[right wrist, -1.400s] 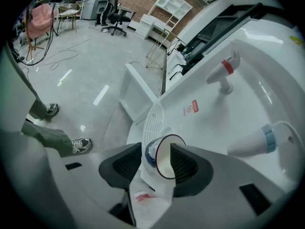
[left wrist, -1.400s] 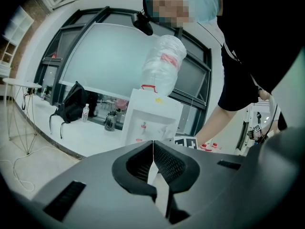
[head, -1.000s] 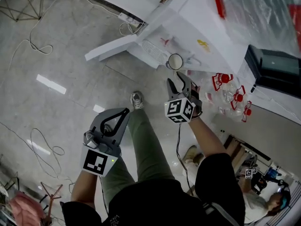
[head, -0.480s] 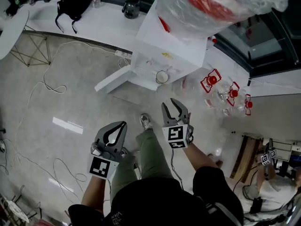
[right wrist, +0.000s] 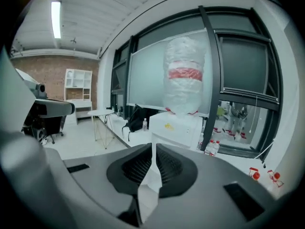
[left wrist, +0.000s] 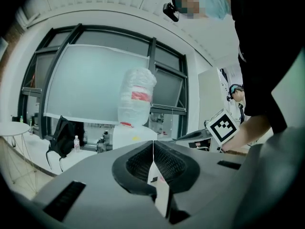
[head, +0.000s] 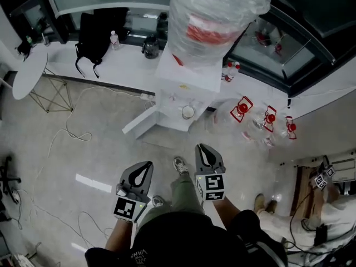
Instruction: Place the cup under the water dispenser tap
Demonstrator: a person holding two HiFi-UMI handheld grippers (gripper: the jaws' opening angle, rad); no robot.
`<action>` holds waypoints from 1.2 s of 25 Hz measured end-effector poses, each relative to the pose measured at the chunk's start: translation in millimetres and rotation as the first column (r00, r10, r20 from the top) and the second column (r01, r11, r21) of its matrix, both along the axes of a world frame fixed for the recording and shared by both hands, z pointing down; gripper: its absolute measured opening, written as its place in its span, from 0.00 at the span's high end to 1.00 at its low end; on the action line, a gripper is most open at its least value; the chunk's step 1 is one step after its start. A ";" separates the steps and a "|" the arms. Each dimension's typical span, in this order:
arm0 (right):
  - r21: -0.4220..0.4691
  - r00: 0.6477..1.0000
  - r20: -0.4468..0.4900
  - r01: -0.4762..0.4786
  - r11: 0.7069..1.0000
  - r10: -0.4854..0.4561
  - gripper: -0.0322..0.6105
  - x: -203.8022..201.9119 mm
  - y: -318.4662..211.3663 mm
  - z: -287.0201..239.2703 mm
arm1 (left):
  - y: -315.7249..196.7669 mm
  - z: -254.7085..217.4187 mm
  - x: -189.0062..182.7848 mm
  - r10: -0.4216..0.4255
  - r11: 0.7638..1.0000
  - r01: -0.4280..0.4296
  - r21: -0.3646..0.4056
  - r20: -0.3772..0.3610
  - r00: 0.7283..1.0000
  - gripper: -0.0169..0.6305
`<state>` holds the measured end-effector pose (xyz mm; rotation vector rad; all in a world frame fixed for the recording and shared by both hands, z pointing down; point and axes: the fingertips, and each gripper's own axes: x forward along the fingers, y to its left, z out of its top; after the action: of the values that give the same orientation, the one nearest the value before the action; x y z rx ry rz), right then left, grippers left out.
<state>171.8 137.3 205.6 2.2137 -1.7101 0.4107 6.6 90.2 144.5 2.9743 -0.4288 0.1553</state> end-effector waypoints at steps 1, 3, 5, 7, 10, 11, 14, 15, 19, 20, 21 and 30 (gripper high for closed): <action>0.014 1.000 0.003 -0.004 1.000 0.004 0.86 -3.1 5.5 -9.3 | 3.7 -5.7 -3.0 0.004 1.000 -0.004 0.007 -0.001 1.000 0.94; 0.037 1.000 0.006 -0.012 0.999 0.012 0.86 -9.5 17.6 -26.8 | 11.6 -16.6 -9.6 0.012 1.000 -0.012 0.017 -0.005 1.000 0.94; 0.064 1.000 0.002 -0.016 0.998 0.016 0.87 -15.8 26.6 -42.8 | 17.3 -26.6 -15.7 0.020 0.999 -0.020 0.033 -0.010 1.000 0.94; 0.094 1.000 -0.008 -0.009 0.996 0.010 0.87 -23.5 31.9 -55.5 | 20.3 -33.8 -21.7 0.027 0.998 -0.026 0.057 -0.014 1.000 0.94; 0.117 1.000 -0.019 0.008 0.993 -0.006 0.87 -41.2 46.8 -67.2 | 32.0 -39.4 -34.8 0.031 0.997 -0.029 0.075 -0.021 0.999 0.94; 0.121 1.000 -0.018 0.011 0.993 -0.009 0.87 -47.3 53.0 -70.7 | 37.0 -41.7 -39.6 0.032 0.997 -0.031 0.077 -0.022 0.999 0.94; 0.140 1.000 -0.018 0.019 0.990 -0.017 0.87 -61.1 67.7 -81.8 | 48.0 -49.9 -51.3 0.039 0.995 -0.037 0.088 -0.022 0.999 0.94; 0.145 1.000 -0.019 0.021 0.989 -0.019 0.87 -64.3 71.9 -85.2 | 50.9 -52.5 -54.4 0.041 0.995 -0.038 0.093 -0.024 0.999 0.94; 0.160 0.999 -0.026 0.024 0.987 -0.020 0.87 -76.8 89.0 -93.6 | 63.2 -59.8 -68.4 0.038 0.994 -0.034 0.102 -0.028 0.999 0.94; 0.166 0.999 -0.026 0.024 0.986 -0.020 0.87 -80.1 93.5 -95.0 | 66.6 -61.0 -71.9 0.038 0.994 -0.035 0.105 -0.027 0.999 0.94; 0.174 0.999 -0.027 0.023 0.985 -0.018 0.87 -83.2 98.0 -96.1 | 70.0 -61.7 -75.2 0.039 0.993 -0.036 0.110 -0.026 0.999 0.94; 0.182 1.000 -0.006 0.031 0.983 -0.030 0.88 -114.6 130.0 -107.3 | 89.9 -65.4 -104.4 0.036 0.993 -0.034 0.114 -0.016 0.999 0.94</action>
<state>57.2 267.4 98.2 2.3078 -1.8443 0.2508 -97.8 180.1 79.0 3.0939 -0.3964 0.1106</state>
